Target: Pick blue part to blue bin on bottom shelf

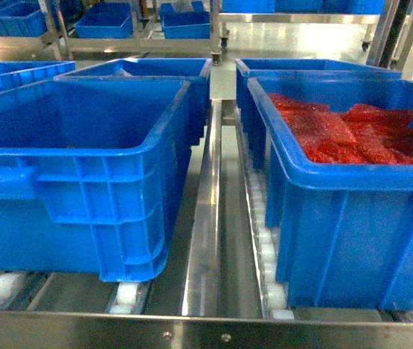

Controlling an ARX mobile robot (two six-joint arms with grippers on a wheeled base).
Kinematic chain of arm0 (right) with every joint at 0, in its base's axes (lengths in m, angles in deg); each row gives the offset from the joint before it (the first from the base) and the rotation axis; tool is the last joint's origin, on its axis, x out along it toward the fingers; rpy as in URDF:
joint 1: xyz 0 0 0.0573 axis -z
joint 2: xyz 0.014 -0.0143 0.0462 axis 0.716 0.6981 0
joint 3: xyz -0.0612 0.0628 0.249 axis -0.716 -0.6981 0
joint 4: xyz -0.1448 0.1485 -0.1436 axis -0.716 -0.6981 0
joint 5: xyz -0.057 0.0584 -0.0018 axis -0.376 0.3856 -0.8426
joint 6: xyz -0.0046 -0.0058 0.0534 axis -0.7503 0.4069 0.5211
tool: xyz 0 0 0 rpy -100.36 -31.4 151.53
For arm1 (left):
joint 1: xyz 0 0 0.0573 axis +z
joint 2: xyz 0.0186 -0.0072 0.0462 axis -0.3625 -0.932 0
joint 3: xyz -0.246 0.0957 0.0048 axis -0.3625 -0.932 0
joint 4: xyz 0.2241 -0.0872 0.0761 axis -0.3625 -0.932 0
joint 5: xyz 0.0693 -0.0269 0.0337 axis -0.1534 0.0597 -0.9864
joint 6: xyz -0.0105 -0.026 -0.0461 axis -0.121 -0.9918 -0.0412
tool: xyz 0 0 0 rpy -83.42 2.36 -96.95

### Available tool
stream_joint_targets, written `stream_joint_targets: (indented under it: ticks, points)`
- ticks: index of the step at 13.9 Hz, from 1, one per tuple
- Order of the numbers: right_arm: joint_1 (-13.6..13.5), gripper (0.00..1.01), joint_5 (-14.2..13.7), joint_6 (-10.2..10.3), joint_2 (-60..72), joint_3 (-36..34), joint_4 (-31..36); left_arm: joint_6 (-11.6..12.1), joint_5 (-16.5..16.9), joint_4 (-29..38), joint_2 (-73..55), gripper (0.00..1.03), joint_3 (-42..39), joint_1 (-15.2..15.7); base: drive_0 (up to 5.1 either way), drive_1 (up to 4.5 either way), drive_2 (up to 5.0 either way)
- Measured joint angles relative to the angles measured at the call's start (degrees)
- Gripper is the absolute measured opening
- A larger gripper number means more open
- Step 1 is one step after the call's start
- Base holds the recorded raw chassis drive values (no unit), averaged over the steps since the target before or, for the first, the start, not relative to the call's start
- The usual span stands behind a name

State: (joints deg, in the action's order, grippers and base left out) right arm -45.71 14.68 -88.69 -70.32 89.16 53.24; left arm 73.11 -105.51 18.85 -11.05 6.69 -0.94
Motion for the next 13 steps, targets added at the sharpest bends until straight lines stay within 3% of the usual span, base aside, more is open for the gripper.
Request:
stream_joint_targets:
  ticks: [2, 13]
  points:
    - [0.0, 0.98, 0.0, 0.0, 0.0, 0.0, 0.0, 0.0, 0.0, 0.0, -0.1, 0.43, 0.0, 0.0, 0.1, 4.26, -4.0]
    - [0.0, 0.98, 0.0, 0.0, 0.0, 0.0, 0.0, 0.0, 0.1, 0.0, -0.2, 0.43, 0.0, 0.0, 0.0, 0.0, 0.0]
